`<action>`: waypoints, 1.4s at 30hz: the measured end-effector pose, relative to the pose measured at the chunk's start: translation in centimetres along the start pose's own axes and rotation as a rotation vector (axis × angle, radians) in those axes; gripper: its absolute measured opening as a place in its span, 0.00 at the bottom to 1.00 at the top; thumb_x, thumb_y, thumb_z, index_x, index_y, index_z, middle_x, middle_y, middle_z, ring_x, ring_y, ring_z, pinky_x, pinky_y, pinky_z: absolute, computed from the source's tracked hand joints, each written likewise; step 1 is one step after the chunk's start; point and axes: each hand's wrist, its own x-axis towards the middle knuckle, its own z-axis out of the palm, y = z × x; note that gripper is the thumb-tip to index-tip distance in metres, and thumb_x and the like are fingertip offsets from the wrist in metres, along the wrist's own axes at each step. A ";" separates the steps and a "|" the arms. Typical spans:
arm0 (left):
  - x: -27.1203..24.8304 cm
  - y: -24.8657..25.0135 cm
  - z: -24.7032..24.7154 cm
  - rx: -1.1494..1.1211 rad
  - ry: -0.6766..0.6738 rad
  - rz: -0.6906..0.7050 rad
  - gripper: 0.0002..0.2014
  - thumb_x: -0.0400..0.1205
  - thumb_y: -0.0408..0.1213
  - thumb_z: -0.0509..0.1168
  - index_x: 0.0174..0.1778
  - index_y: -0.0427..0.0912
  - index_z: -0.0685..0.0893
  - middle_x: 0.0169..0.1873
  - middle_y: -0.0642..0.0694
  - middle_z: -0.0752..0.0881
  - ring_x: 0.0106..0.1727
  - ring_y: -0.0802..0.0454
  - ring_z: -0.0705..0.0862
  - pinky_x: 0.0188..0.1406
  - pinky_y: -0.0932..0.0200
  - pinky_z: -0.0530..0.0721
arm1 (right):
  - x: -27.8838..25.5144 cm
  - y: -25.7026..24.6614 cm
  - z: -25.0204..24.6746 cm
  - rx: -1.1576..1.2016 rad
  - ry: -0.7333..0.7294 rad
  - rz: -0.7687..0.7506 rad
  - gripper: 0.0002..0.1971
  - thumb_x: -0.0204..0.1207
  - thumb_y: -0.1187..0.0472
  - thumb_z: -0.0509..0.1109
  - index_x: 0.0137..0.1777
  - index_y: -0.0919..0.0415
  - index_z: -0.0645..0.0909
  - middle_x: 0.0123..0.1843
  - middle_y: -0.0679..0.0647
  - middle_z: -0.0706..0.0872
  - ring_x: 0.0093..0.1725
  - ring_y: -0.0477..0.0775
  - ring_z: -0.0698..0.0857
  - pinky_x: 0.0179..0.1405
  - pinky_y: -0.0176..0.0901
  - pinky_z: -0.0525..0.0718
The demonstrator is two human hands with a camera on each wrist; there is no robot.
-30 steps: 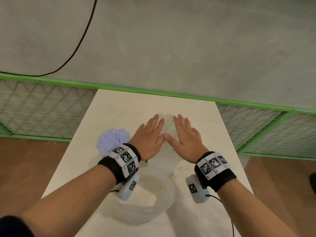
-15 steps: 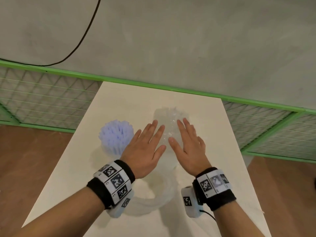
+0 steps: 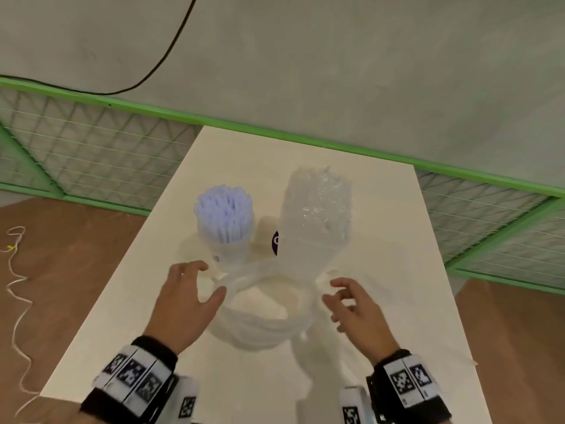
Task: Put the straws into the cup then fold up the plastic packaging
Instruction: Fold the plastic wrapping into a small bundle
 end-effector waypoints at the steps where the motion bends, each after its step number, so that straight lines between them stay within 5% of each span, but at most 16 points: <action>1: 0.5 -0.2 0.4 -0.032 -0.061 -0.052 0.22 0.76 0.47 0.73 0.65 0.50 0.77 0.57 0.50 0.75 0.49 0.45 0.84 0.55 0.52 0.79 | -0.1 0.2 0.7 0.033 -0.056 0.058 0.09 0.78 0.55 0.74 0.56 0.47 0.81 0.44 0.49 0.85 0.36 0.56 0.87 0.39 0.49 0.86; 5: 2.0 -0.2 1.3 -0.108 -0.184 -0.090 0.10 0.76 0.45 0.74 0.51 0.50 0.84 0.39 0.52 0.84 0.43 0.48 0.84 0.42 0.61 0.77 | -0.3 -0.3 2.5 0.069 -0.024 0.090 0.02 0.77 0.62 0.73 0.48 0.56 0.86 0.43 0.57 0.88 0.32 0.53 0.88 0.41 0.53 0.92; 8: 1.9 -0.4 0.6 -0.063 -0.173 -0.078 0.05 0.75 0.39 0.73 0.35 0.50 0.84 0.30 0.52 0.84 0.40 0.49 0.82 0.32 0.65 0.72 | -0.8 -0.9 2.7 -0.075 0.075 0.006 0.05 0.72 0.67 0.72 0.41 0.55 0.84 0.35 0.51 0.86 0.32 0.57 0.89 0.39 0.52 0.91; 12: 1.2 -0.4 -2.3 -0.032 -0.123 -0.038 0.10 0.72 0.38 0.72 0.29 0.51 0.79 0.25 0.52 0.82 0.42 0.45 0.82 0.38 0.59 0.74 | -1.9 -2.7 2.7 -0.367 0.189 -0.192 0.13 0.67 0.70 0.70 0.33 0.51 0.75 0.27 0.46 0.76 0.29 0.50 0.77 0.29 0.35 0.74; 16: 0.0 0.6 -6.1 -0.121 -0.130 0.045 0.10 0.73 0.41 0.75 0.30 0.47 0.81 0.21 0.47 0.86 0.30 0.47 0.88 0.43 0.51 0.86 | -3.1 -5.5 3.5 -0.463 0.314 -0.349 0.19 0.65 0.73 0.70 0.29 0.51 0.67 0.25 0.47 0.71 0.25 0.47 0.68 0.28 0.35 0.68; 19: -0.8 1.3 -8.4 -0.297 -0.206 0.100 0.10 0.77 0.40 0.75 0.33 0.41 0.83 0.26 0.42 0.89 0.26 0.48 0.89 0.36 0.58 0.89 | -3.9 -7.7 3.9 -0.173 0.272 -0.309 0.13 0.67 0.73 0.71 0.34 0.53 0.74 0.26 0.50 0.75 0.26 0.45 0.71 0.31 0.33 0.73; 22: -1.1 1.5 -10.2 -0.391 -0.210 0.151 0.07 0.80 0.36 0.72 0.36 0.42 0.85 0.29 0.43 0.90 0.30 0.49 0.88 0.32 0.62 0.88 | -4.5 -9.5 4.5 0.083 0.084 -0.197 0.12 0.71 0.70 0.75 0.47 0.51 0.84 0.28 0.48 0.79 0.32 0.52 0.79 0.40 0.50 0.81; 24: -1.1 1.1 -11.5 -0.462 -0.218 0.154 0.05 0.80 0.32 0.71 0.38 0.43 0.85 0.31 0.42 0.90 0.34 0.44 0.90 0.34 0.58 0.90 | -4.9 -10.4 5.0 0.125 0.041 -0.172 0.12 0.71 0.72 0.74 0.45 0.52 0.88 0.31 0.50 0.81 0.33 0.54 0.79 0.41 0.51 0.80; 26: -1.0 1.0 -12.1 -0.536 -0.253 0.146 0.07 0.79 0.27 0.70 0.38 0.43 0.84 0.34 0.40 0.91 0.37 0.39 0.91 0.41 0.47 0.91 | -5.1 -10.9 5.3 0.047 0.046 -0.198 0.12 0.70 0.73 0.73 0.40 0.52 0.87 0.36 0.49 0.85 0.30 0.50 0.81 0.39 0.45 0.80; 29: -1.1 0.6 -13.0 -0.554 -0.296 0.164 0.12 0.75 0.19 0.67 0.37 0.42 0.80 0.41 0.41 0.91 0.40 0.38 0.92 0.46 0.41 0.90 | -5.6 -11.8 7.0 -0.230 0.132 -0.337 0.12 0.66 0.74 0.69 0.33 0.54 0.78 0.29 0.41 0.80 0.24 0.43 0.75 0.29 0.32 0.71; 32: -1.1 0.1 -13.6 -0.480 -0.274 0.191 0.15 0.75 0.19 0.65 0.36 0.47 0.77 0.44 0.43 0.90 0.43 0.46 0.92 0.43 0.43 0.91 | -5.6 -11.7 8.3 -0.549 0.333 -0.437 0.15 0.62 0.78 0.65 0.33 0.56 0.71 0.33 0.47 0.73 0.30 0.53 0.73 0.24 0.39 0.64; 36: -1.2 -1.0 -14.4 -0.035 -0.212 0.309 0.13 0.77 0.33 0.66 0.48 0.56 0.73 0.55 0.56 0.81 0.42 0.46 0.86 0.43 0.49 0.84 | -5.8 -11.7 8.4 -0.547 0.370 -0.357 0.18 0.63 0.77 0.65 0.30 0.50 0.70 0.31 0.48 0.75 0.31 0.56 0.77 0.25 0.44 0.71; 39: -2.6 -0.6 -14.0 0.169 -0.089 0.501 0.29 0.72 0.56 0.70 0.66 0.59 0.66 0.70 0.56 0.61 0.67 0.52 0.71 0.65 0.55 0.72 | -6.9 -13.1 9.2 -0.114 0.182 -0.280 0.16 0.66 0.76 0.68 0.32 0.52 0.80 0.31 0.47 0.80 0.28 0.56 0.85 0.28 0.47 0.85; 42: -3.9 0.8 -12.0 0.240 -0.136 0.750 0.32 0.67 0.66 0.67 0.63 0.60 0.66 0.77 0.55 0.54 0.81 0.52 0.51 0.80 0.47 0.54 | -7.8 -14.6 10.2 0.045 0.149 -0.308 0.14 0.67 0.77 0.67 0.34 0.56 0.83 0.32 0.52 0.80 0.27 0.60 0.87 0.29 0.47 0.87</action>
